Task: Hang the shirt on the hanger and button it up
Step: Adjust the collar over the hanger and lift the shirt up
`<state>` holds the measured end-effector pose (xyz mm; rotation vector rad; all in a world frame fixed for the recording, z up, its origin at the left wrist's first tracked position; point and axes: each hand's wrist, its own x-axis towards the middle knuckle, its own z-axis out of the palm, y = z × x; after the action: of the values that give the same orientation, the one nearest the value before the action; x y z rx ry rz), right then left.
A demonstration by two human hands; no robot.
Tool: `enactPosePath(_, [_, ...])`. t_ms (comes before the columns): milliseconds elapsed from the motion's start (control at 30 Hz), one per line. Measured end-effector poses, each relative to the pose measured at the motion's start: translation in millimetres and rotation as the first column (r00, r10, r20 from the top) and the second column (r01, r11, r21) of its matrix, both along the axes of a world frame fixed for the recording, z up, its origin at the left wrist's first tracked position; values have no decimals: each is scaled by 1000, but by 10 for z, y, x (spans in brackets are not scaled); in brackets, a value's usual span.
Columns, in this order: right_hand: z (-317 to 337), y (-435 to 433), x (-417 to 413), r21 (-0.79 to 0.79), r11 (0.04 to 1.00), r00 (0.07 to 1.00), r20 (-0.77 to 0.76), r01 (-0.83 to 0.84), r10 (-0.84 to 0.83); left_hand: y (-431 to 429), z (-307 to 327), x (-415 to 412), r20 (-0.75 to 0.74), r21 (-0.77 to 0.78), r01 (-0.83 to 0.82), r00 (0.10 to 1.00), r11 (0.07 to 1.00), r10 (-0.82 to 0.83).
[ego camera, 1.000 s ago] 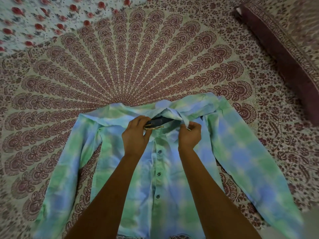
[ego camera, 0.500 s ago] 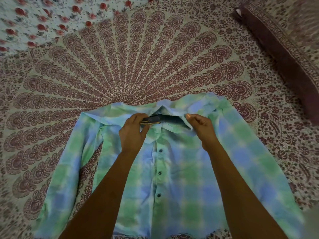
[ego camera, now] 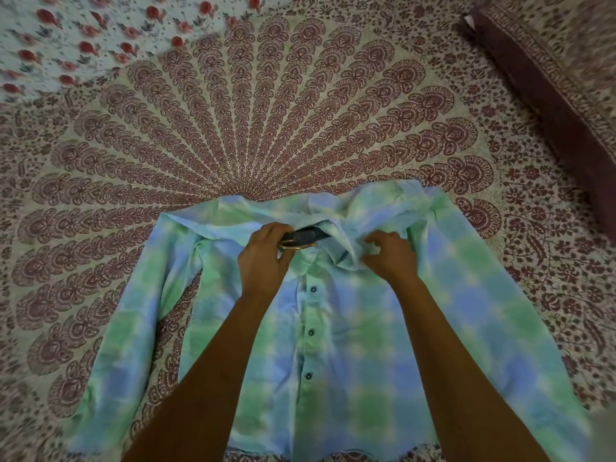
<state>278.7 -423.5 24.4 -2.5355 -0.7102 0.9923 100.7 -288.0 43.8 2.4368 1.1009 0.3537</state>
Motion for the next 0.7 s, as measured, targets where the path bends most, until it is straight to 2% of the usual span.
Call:
enactPosePath(67, [33, 54, -74, 271, 962, 1000, 3, 11, -12, -16, -9, 0, 5, -15, -13, 1000, 1000, 13])
enactPosePath(133, [73, 134, -185, 410, 910, 998, -9, -53, 62, -22, -17, -2, 7, -20, -11, 1000, 1000, 11])
enactPosePath(167, [72, 171, -221, 413, 906, 996, 23, -88, 87, -22, -19, -7, 9, -17, -6, 1000, 1000, 7])
enactPosePath(267, [93, 343, -239, 446, 893, 991, 133, -58, -2, 6, -20, -33, 12, -11, 26, 1000, 1000, -26])
enactPosePath(333, [134, 477, -220, 431, 888, 977, 197, -160, 81, 18, -33, -53, 3, -8, 53, 999, 999, -53])
enactPosePath(400, [163, 619, -188, 334, 896, 946, 235, -293, 222, 32, -54, -70, -12, -15, 60, 998, 998, -60])
enactPosePath(467, [233, 736, -166, 296, 906, 940, 248, -302, 233, 36, -76, -68, -19, -42, 48, 999, 998, -49])
enactPosePath(533, [315, 845, -203, 408, 849, 926, 306, -336, 219, 53, -88, -62, -24, -75, 36, 999, 997, -38])
enactPosePath(600, [364, 903, -290, 503, 734, 878, 390, -456, 279, 69, -92, -51, -16, -75, 11, 1000, 997, -13])
enactPosePath(633, [363, 912, -319, 505, 690, 843, 439, -519, 312, 83, -92, -48, -14, -70, -10, 1000, 997, 9])
enactPosePath(700, [307, 884, -301, 455, 675, 793, 503, -580, 343, 119, -92, -63, -9, -44, -35, 999, 998, 34])
